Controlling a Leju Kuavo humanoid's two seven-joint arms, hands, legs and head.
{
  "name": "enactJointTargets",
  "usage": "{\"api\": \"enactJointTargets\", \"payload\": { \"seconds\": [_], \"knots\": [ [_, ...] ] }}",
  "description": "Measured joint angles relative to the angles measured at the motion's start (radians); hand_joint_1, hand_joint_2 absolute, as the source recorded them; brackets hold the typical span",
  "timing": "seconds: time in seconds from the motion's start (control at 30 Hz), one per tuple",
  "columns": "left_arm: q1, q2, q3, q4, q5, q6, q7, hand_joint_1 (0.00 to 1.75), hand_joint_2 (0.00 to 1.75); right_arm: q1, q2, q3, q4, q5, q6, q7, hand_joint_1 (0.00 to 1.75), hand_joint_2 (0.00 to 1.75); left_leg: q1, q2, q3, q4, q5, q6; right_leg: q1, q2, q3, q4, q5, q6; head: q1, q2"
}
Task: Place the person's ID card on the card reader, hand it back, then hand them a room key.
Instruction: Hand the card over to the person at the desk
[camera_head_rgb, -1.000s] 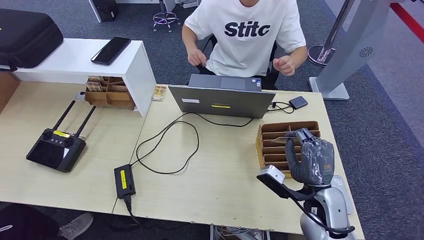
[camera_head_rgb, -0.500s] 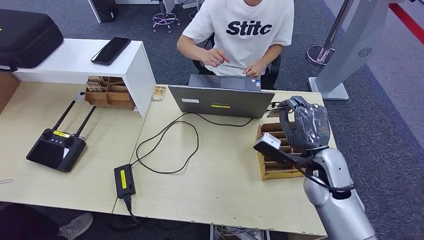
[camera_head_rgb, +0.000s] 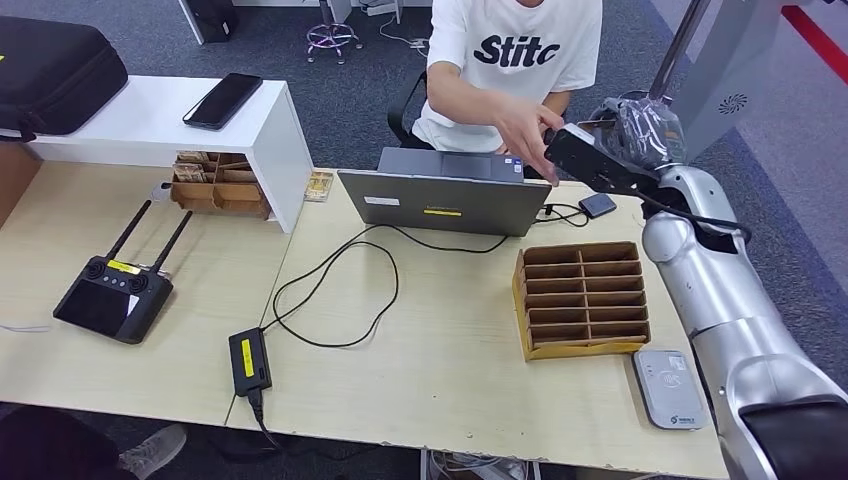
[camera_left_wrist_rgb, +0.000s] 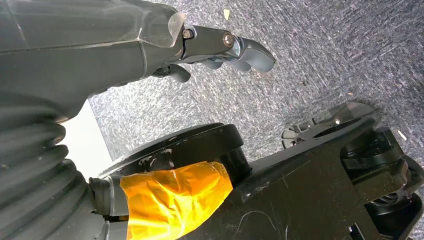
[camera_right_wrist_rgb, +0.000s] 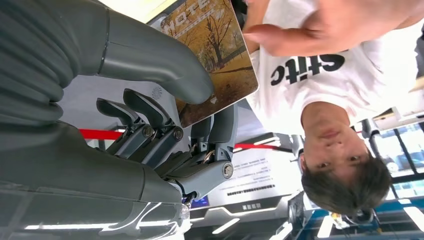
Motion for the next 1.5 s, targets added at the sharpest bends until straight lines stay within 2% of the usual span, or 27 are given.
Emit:
{"api": "enactJointTargets", "payload": {
  "seconds": [0.23,0.37,0.4,0.5,0.53,0.87,1.07,1.2,1.37,1.43,1.5],
  "knots": [
    [0.0,0.0,0.0,0.0,-0.011,-0.001,0.0,0.0,1.75,-0.104,0.013,0.019,0.166,0.062,0.028,0.1,1.75,1.75,0.0,-0.002,0.0,0.0,0.0,0.0,0.0,-0.001,-0.001,0.0,0.0,0.0,0.0,0.0],
    [-0.001,0.0,0.0,0.0,-0.011,-0.003,0.001,0.0,1.75,-0.137,0.019,0.023,0.23,0.066,0.035,0.119,1.75,1.75,0.0,-0.003,-0.001,0.0,0.001,-0.001,0.0,-0.002,0.0,0.0,0.0,0.0,0.0,0.0],
    [-0.001,0.0,0.0,0.0,-0.01,-0.003,0.002,0.0,1.75,-0.141,0.021,0.024,0.24,0.067,0.034,0.12,1.62,1.75,0.0,-0.003,-0.001,0.0,0.001,-0.001,0.0,-0.002,0.0,0.0,0.0,0.0,0.0,0.0],
    [-0.001,0.0,0.0,0.0,-0.009,-0.003,0.005,0.0,1.75,-0.147,0.025,0.026,0.265,0.069,0.03,0.12,0.31,1.75,0.0,-0.003,-0.001,0.0,0.001,-0.001,0.0,-0.002,-0.001,0.0,0.0,0.0,0.0,0.0],
    [-0.002,0.0,0.0,0.0,-0.008,-0.003,0.007,0.0,1.75,-0.148,0.026,0.026,0.271,0.068,0.029,0.119,0.0,1.75,0.0,-0.003,-0.001,0.0,0.001,-0.001,0.0,-0.002,-0.001,0.0,0.0,0.0,0.0,0.0],
    [-0.002,0.0,0.0,0.0,0.007,-0.002,0.01,0.0,1.75,-0.149,0.031,0.026,0.3,0.072,0.001,0.096,0.0,1.75,0.0,-0.003,-0.001,0.0,0.001,-0.001,0.0,-0.002,-0.001,0.0,0.0,0.0,0.0,0.0],
    [-0.002,0.0,0.0,0.0,0.028,-0.001,0.01,0.0,1.75,-0.136,0.036,0.001,0.256,0.003,-0.008,-0.012,0.0,1.75,0.0,-0.002,-0.001,0.0,0.001,-0.001,0.0,-0.002,-0.001,0.0,0.0,0.0,0.0,0.0],
    [-0.001,0.0,0.0,0.0,0.05,0.0,0.01,0.0,1.75,-0.069,0.035,-0.002,0.098,-0.012,-0.015,-0.064,0.0,1.75,0.0,-0.002,-0.001,0.0,0.001,-0.001,0.0,-0.001,-0.001,0.0,0.0,0.0,0.0,0.0],
    [0.0,0.0,0.0,0.0,0.065,0.001,0.008,0.0,1.75,0.043,0.025,0.007,-0.133,-0.001,-0.024,-0.055,0.0,1.75,0.001,-0.002,-0.001,0.0,0.001,-0.001,0.0,-0.001,-0.002,0.0,0.0,0.0,0.0,0.0],
    [0.002,0.0,0.0,0.0,0.073,0.001,0.002,0.0,1.75,0.082,0.01,0.014,-0.21,0.021,-0.038,-0.066,0.0,1.75,0.001,-0.002,0.0,0.0,0.001,-0.001,0.0,-0.002,-0.002,0.0,0.0,0.0,0.0,0.0],
    [0.004,-0.001,0.001,0.0,0.09,0.002,-0.007,0.0,1.75,0.157,-0.028,0.023,-0.332,0.055,-0.072,-0.082,0.0,1.75,0.001,-0.004,0.0,0.0,0.001,-0.001,0.001,-0.003,-0.001,-0.001,0.0,0.0,0.0,0.0]
  ]
}}
